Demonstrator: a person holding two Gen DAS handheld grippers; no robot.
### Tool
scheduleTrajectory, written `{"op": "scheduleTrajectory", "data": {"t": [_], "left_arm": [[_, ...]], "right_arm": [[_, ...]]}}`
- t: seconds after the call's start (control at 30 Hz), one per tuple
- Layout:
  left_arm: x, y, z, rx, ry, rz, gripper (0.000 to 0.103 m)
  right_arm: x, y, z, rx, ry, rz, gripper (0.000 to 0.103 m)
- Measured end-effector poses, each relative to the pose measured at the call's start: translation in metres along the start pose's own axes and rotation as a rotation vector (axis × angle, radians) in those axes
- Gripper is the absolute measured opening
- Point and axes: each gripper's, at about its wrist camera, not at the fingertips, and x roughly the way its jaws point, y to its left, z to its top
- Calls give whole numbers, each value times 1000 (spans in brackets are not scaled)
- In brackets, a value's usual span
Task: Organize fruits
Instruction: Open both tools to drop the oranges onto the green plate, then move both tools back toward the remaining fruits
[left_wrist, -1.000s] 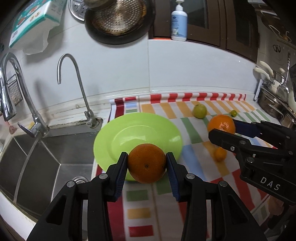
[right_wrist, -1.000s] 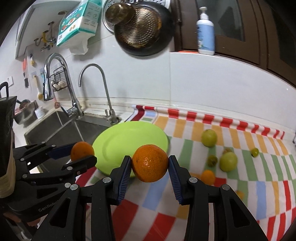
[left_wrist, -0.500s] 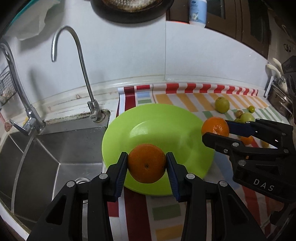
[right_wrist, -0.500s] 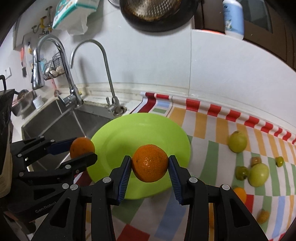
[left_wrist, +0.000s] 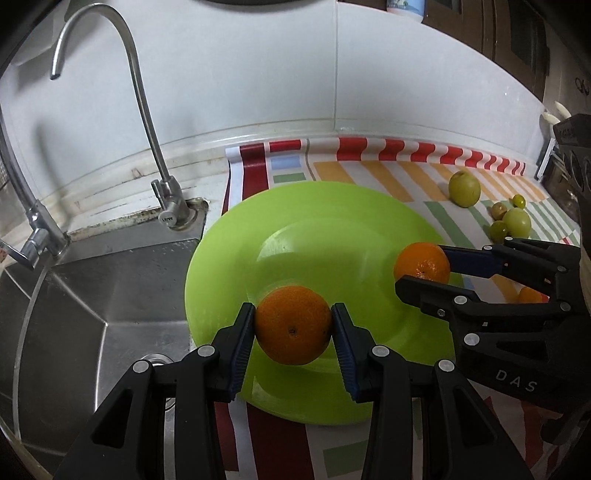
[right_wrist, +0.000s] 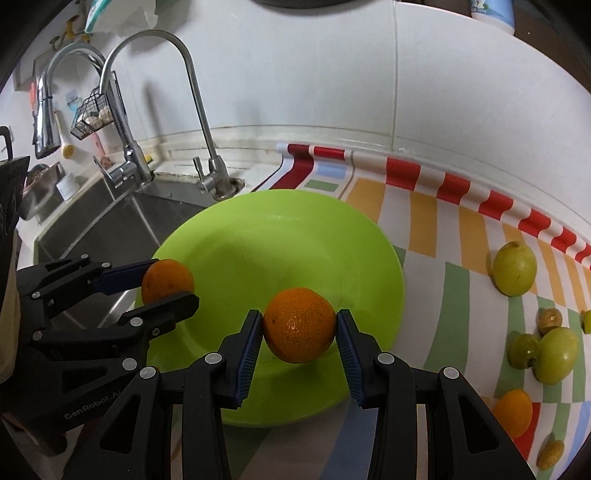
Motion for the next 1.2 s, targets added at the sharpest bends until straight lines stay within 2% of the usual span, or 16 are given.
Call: {"op": "scheduleTrajectory", "data": {"t": [0.07, 0.17, 0.27, 0.47, 0.57, 0.63, 1.0, 1.2], "left_arm": [[1, 0, -1, -4, 8, 2, 43], [-6, 1, 0, -12, -16, 22, 56], [-16, 3, 1, -28, -35, 35, 56], [-37, 2, -2, -60, -57, 37, 57], [-48, -3, -5, -62, -75, 42, 59], [-57, -6, -6, -62, -88, 41, 60], [-102, -30, -16, -60, -164, 39, 81], [-123, -50, -22, -32, -197, 32, 88]], "right_arm": [[3, 0, 0, 0, 8, 6, 42], [2, -1, 0, 10, 11, 17, 42], [-6, -2, 0, 19, -16, 9, 51], [-31, -3, -1, 36, -51, -17, 52], [-49, -2, -5, 44, -84, -44, 59], [-61, -2, -7, 48, -107, -60, 60], [-120, -7, -31, 96, -179, -110, 70], [-148, -13, -50, 126, -204, -151, 72]]}}
